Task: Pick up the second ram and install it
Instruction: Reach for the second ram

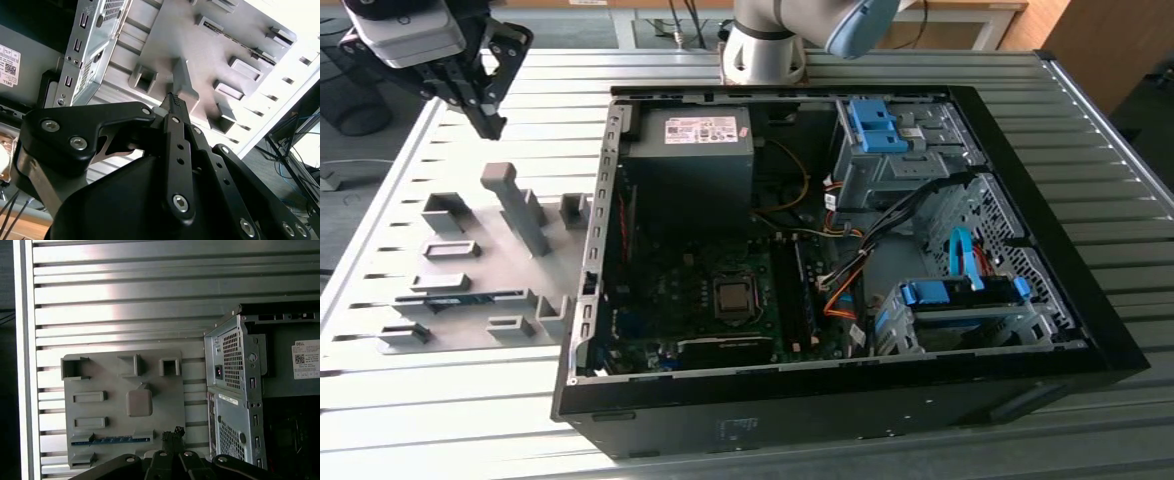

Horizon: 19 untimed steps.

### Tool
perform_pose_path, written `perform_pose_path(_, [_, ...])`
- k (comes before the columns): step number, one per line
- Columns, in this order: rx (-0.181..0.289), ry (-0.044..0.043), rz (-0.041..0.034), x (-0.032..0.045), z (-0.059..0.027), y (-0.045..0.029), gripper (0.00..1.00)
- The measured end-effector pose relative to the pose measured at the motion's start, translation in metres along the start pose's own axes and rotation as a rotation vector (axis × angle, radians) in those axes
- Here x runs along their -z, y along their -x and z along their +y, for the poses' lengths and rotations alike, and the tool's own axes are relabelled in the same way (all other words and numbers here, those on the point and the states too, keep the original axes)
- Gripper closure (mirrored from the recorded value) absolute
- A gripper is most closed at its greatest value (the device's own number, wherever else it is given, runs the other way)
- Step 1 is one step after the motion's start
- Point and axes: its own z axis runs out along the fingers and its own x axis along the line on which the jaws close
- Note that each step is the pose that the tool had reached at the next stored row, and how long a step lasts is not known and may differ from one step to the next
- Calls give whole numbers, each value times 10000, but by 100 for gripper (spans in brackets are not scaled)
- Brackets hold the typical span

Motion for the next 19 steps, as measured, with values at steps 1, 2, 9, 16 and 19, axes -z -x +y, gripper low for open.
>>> perform_pose_path(1, [-1, 0, 0, 0, -1, -12, 90])
perform_pose_path(2, [-1, 0, -1, 0, -1, -18, 90])
perform_pose_path(9, [-1, 0, -1, 0, -2, -19, 90])
perform_pose_path(16, [-1, -1, 0, 4, -51, -76, 90])
perform_pose_path(19, [-1, 0, -1, 6, -94, -174, 90])
